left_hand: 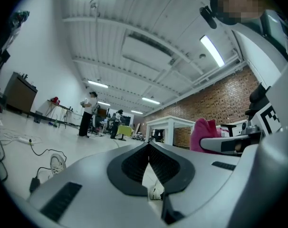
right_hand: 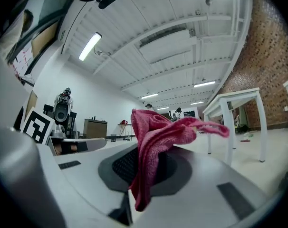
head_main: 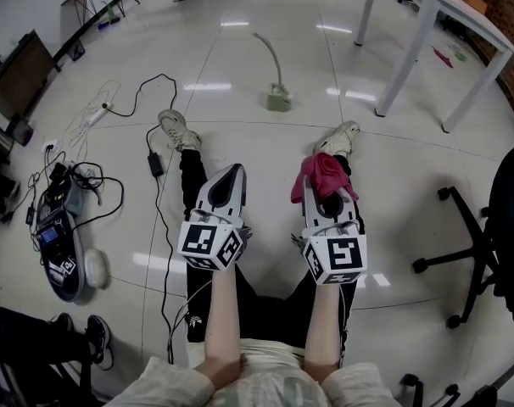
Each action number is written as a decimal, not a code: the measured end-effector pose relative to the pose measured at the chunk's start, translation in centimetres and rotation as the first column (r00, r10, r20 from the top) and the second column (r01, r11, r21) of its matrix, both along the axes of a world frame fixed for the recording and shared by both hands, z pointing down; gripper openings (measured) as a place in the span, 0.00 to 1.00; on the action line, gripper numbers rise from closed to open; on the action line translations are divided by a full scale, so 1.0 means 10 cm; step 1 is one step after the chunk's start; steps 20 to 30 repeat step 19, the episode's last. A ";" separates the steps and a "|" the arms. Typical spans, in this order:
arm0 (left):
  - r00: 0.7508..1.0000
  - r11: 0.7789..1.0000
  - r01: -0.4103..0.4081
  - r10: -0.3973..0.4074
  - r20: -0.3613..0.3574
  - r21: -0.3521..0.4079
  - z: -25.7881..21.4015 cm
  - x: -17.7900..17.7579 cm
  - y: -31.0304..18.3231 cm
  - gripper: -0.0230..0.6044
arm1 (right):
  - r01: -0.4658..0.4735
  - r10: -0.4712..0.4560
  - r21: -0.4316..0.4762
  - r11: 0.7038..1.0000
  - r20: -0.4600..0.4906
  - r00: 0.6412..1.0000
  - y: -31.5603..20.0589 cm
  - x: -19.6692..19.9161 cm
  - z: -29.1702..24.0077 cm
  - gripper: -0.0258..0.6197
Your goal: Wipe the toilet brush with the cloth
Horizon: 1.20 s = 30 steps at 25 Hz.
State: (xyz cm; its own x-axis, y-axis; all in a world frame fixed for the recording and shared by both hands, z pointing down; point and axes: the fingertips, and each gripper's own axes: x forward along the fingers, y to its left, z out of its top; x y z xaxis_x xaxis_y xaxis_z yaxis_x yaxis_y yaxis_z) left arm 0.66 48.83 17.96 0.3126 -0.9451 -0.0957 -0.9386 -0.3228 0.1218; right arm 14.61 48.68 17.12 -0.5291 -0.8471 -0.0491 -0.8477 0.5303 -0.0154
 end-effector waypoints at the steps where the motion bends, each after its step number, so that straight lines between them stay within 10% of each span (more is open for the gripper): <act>1: 1.000 1.000 0.008 -0.008 0.002 0.010 -0.04 -0.04 0.02 0.04 | 0.002 -0.002 0.007 1.000 0.001 1.000 0.00 0.01 -0.03 0.09; 30: 0.999 0.999 0.034 -0.034 -0.018 0.030 -0.08 -0.29 0.19 0.04 | 0.019 -0.018 0.016 1.000 -0.025 1.000 0.08 -0.18 -0.05 0.09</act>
